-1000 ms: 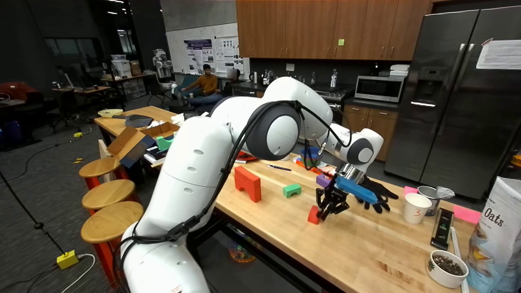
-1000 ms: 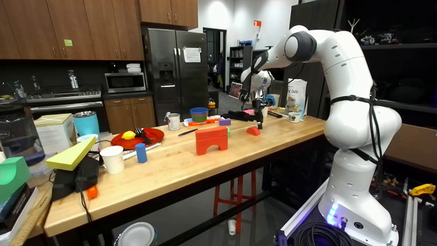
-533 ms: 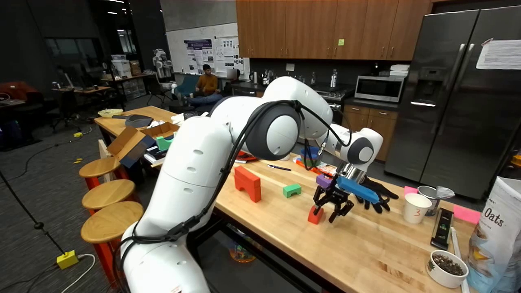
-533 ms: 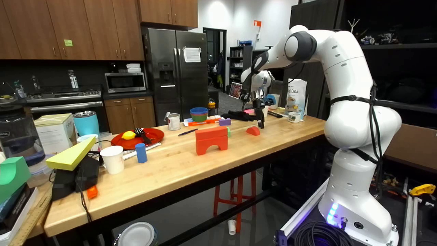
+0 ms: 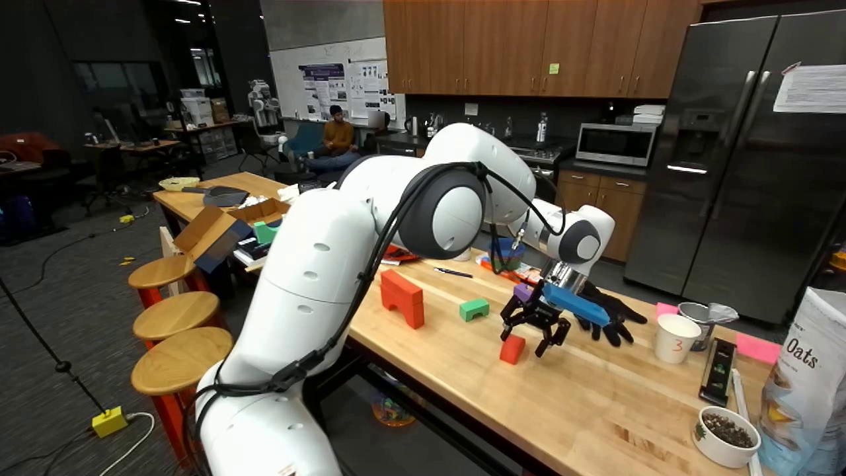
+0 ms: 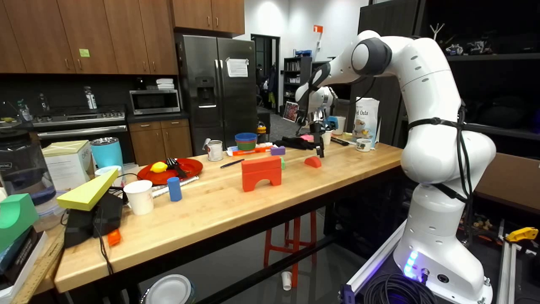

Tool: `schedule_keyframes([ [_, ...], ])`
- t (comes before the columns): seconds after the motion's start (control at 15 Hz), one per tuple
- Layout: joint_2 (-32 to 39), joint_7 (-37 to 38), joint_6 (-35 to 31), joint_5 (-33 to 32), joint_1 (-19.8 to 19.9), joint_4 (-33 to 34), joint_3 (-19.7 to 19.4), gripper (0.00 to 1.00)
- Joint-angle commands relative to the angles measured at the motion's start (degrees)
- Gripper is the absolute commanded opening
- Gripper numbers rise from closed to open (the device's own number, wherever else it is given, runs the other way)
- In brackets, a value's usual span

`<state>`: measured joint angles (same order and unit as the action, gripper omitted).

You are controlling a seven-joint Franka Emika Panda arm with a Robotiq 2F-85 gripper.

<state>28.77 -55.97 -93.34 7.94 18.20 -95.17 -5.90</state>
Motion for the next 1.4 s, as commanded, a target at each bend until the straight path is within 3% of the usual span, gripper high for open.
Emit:
schedule_keyframes([
  [0.0, -1.4, -1.4, 1.2, -1.6, -0.5, -0.4, 0.9, 1.00],
  [0.4, -0.5, 0.2, 4.2, -0.5, -1.0, 0.3, 1.2, 1.00],
  [0.47, -0.4, 1.1, 4.8, -0.3, -1.0, 0.3, 1.0, 0.91],
  [0.53, -0.3, 1.7, 5.4, -0.2, -0.9, 0.2, 1.0, 0.74],
  [1.0, 1.5, 7.8, 12.0, -1.1, -1.2, 1.8, 0.7, 0.21],
  [1.07, 1.6, 8.2, 12.7, -1.4, -1.2, 1.9, 0.7, 0.32],
  [1.13, 1.6, 8.6, 13.0, -1.5, -1.2, 1.9, 0.8, 0.58],
  [1.33, 0.4, 8.0, 11.6, -1.7, -1.0, 0.8, 0.9, 0.64],
])
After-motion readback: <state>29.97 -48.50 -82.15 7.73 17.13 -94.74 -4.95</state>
